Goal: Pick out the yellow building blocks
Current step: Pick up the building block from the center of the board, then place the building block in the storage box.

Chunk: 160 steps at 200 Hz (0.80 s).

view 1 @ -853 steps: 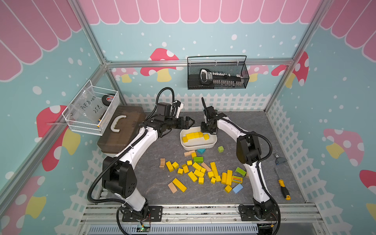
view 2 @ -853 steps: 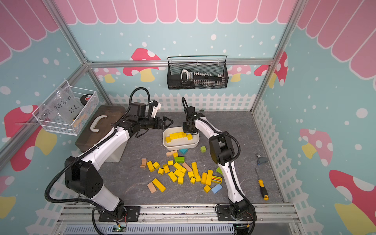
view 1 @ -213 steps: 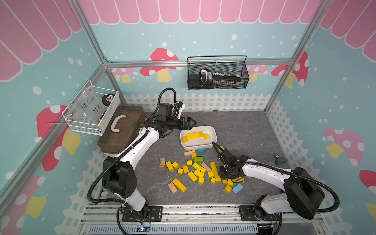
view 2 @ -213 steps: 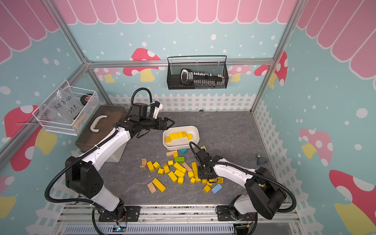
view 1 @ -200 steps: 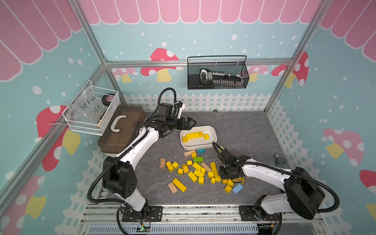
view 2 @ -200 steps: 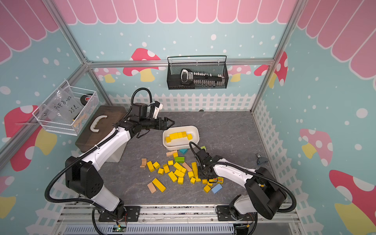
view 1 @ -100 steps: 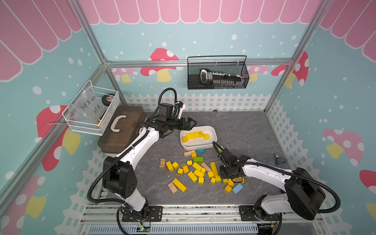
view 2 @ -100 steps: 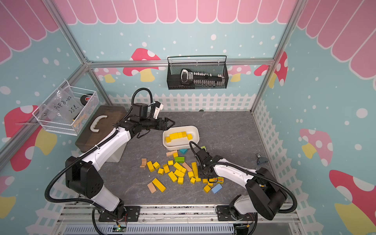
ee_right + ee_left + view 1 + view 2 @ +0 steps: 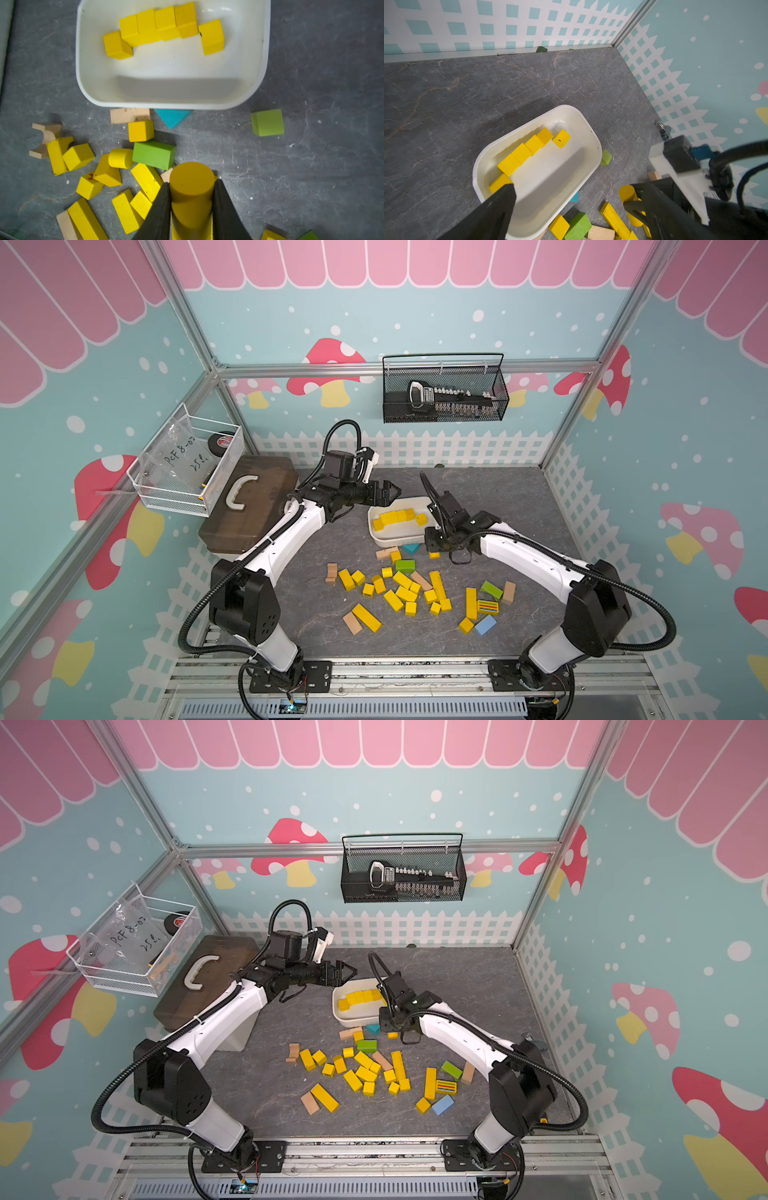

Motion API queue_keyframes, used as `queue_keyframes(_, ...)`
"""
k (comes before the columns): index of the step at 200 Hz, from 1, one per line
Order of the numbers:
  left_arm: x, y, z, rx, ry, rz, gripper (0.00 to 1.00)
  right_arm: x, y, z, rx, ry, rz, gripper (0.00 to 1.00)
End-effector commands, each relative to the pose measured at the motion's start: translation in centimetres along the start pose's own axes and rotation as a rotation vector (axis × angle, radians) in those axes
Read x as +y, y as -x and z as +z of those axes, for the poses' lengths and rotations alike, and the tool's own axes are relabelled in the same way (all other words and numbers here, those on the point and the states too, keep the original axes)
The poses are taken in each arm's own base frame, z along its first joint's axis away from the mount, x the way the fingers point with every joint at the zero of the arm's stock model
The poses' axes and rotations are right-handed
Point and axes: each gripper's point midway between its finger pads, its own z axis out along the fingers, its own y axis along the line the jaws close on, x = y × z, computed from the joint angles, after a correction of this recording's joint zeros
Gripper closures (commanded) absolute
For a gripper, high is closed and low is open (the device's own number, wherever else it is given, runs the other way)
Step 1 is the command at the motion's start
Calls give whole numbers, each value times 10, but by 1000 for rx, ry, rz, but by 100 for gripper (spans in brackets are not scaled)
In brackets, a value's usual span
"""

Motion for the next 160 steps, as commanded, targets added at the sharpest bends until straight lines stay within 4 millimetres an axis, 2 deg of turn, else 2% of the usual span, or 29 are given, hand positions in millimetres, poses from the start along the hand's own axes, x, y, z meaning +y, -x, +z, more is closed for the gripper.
queue_keyframes(1,0,4,0,0,13,22,0,-6,29,6,4,-33,-50,81)
queue_keyframes(26,0,5,-2,-3,15,24,0,-12,62,27,28,-60,-71,81)
queue_keyframes(29,0,5,-2,-3,14,25,0,-12,68,24,20,-62,-75,80)
queue_keyframes(31,0,6,-2,-3,14,25,1,-14,65,34,41,-74,-79,81)
queue_keyframes(35,0,5,-2,-3,15,25,0,-16,67,41,52,-82,-86,81)
queue_keyframes(51,-1,6,-3,-4,17,29,0,-22,78,55,68,-125,-114,81)
queue_keyframes(101,0,8,-5,-8,14,25,0,-42,87,97,115,-261,-197,81)
queue_keyframes(160,0,8,-5,-9,16,24,0,-54,93,120,148,-342,-233,79)
